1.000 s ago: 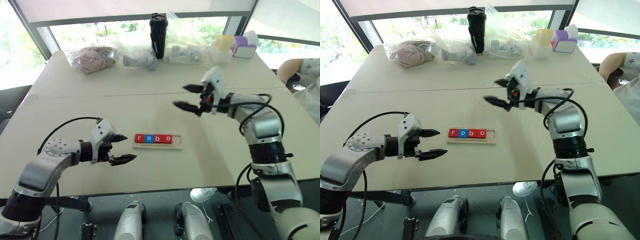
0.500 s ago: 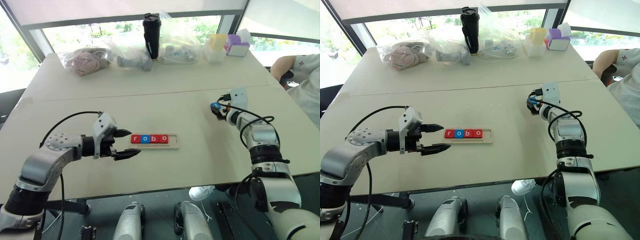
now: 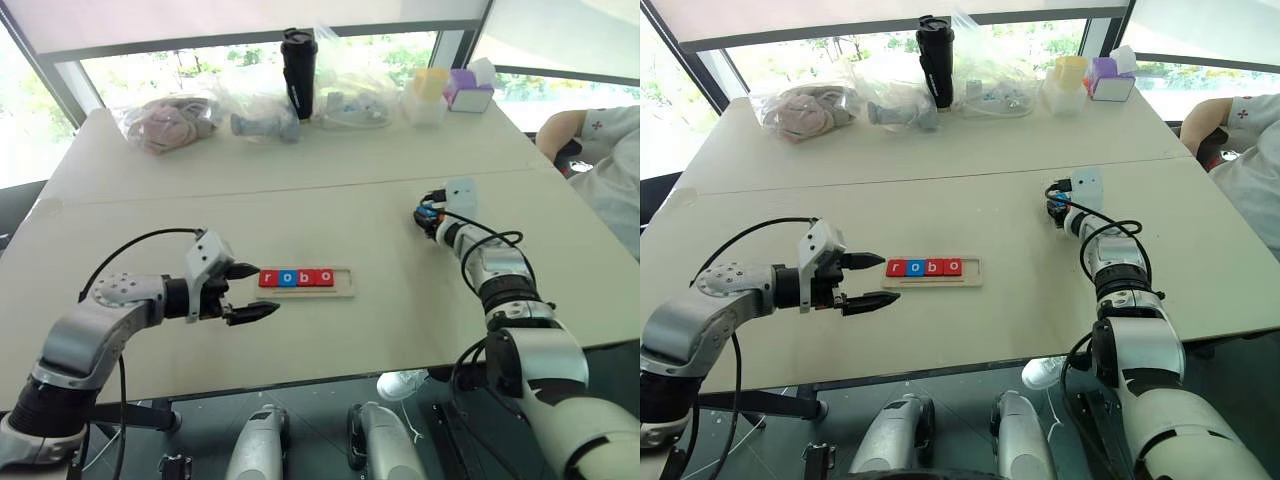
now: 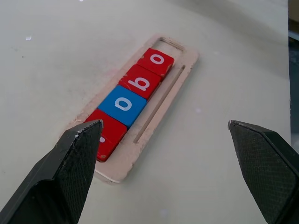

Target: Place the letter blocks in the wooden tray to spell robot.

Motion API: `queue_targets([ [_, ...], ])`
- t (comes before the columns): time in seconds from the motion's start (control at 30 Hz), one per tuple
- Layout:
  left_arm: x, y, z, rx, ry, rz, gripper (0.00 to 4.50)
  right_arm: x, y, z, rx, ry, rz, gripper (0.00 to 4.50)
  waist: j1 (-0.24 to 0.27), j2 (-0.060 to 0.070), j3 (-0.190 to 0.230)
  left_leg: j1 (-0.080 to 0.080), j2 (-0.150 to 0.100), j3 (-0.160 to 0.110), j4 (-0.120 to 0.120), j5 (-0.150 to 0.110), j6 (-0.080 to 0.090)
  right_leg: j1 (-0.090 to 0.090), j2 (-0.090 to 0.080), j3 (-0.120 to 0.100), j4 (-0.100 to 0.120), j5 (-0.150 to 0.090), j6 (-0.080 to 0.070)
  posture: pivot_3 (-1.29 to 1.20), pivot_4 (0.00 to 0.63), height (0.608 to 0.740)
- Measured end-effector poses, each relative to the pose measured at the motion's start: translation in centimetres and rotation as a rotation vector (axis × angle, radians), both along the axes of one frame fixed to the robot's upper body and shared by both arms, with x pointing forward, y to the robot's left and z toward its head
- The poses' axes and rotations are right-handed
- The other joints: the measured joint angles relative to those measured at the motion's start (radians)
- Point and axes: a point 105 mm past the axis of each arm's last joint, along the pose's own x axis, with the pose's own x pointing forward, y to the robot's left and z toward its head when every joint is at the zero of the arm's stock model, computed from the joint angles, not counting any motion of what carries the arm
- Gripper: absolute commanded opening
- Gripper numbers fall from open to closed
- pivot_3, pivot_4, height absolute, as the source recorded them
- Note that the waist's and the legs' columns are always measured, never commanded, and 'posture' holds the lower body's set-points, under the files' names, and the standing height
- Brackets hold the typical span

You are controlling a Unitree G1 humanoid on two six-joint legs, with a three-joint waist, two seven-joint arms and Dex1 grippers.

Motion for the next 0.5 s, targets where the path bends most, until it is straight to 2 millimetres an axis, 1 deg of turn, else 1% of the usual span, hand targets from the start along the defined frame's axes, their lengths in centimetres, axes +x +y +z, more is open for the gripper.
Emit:
queue_targets([
  [0.1,-0.3,0.0,-0.4,0.002,0.010,0.004,4.50,0.0,-0.1,0.0,-0.006,-0.001,-0.002,1.18,0.001,0.000,0.000,0.001,0.000,0.000,0.000,0.000,0.000,0.000,0.000,0.000,0.000,-0.001,-0.002,0.00,0.150,0.740],
  [0.2,-0.1,-0.1,-0.1,0.002,0.000,0.001,4.50,-0.1,-0.2,0.0,-0.021,-0.006,-0.008,1.18,0.003,0.000,0.000,0.001,0.000,0.000,0.000,0.000,0.000,0.001,0.000,0.000,0.000,-0.001,-0.002,0.00,0.150,0.740],
  [0.23,-0.1,-0.1,0.1,0.002,-0.007,-0.003,4.50,-0.3,-0.4,0.1,-0.036,-0.012,-0.005,1.18,0.005,0.000,0.000,0.001,0.000,0.000,0.000,0.000,0.000,0.000,0.000,0.000,0.000,-0.002,-0.002,0.00,0.150,0.740],
  [0.3,-0.1,-0.1,0.2,0.005,-0.011,-0.006,4.50,-1.3,-1.0,0.7,-0.077,-0.044,0.001,1.18,0.010,0.000,0.000,0.000,0.000,0.000,-0.001,0.000,0.000,0.000,0.000,0.001,0.000,-0.001,-0.002,0.00,0.150,0.740],
  [0.37,-0.1,-0.1,0.2,0.005,-0.009,-0.010,4.50,-2.9,-1.7,1.7,-0.099,-0.060,-0.014,1.18,0.010,0.000,0.000,0.000,0.000,0.001,-0.002,0.000,0.000,-0.001,0.000,0.001,0.000,-0.001,-0.001,0.00,0.150,0.740],
  [0.4,-0.2,0.1,0.1,0.010,-0.003,-0.008,4.50,-3.9,-1.6,2.4,-0.089,-0.068,-0.024,1.18,0.009,0.000,0.000,0.000,0.000,0.000,-0.002,0.000,0.000,-0.001,0.000,0.001,0.000,0.000,0.001,0.00,0.150,0.740],
  [0.43,-0.2,0.1,0.1,0.009,-0.002,-0.011,4.50,-5.4,-1.5,3.0,-0.064,-0.070,-0.049,1.18,0.010,0.000,0.000,-0.001,0.000,0.000,-0.003,0.000,0.000,-0.001,0.000,0.001,0.000,0.000,0.001,0.00,0.150,0.740],
  [0.5,-0.2,0.2,0.0,0.007,0.006,-0.011,4.50,-8.0,-0.2,3.4,0.000,-0.049,-0.074,1.18,0.005,0.000,0.000,0.001,0.001,0.000,-0.003,0.000,0.000,-0.001,0.001,0.001,0.002,-0.001,0.003,0.00,0.150,0.740],
])
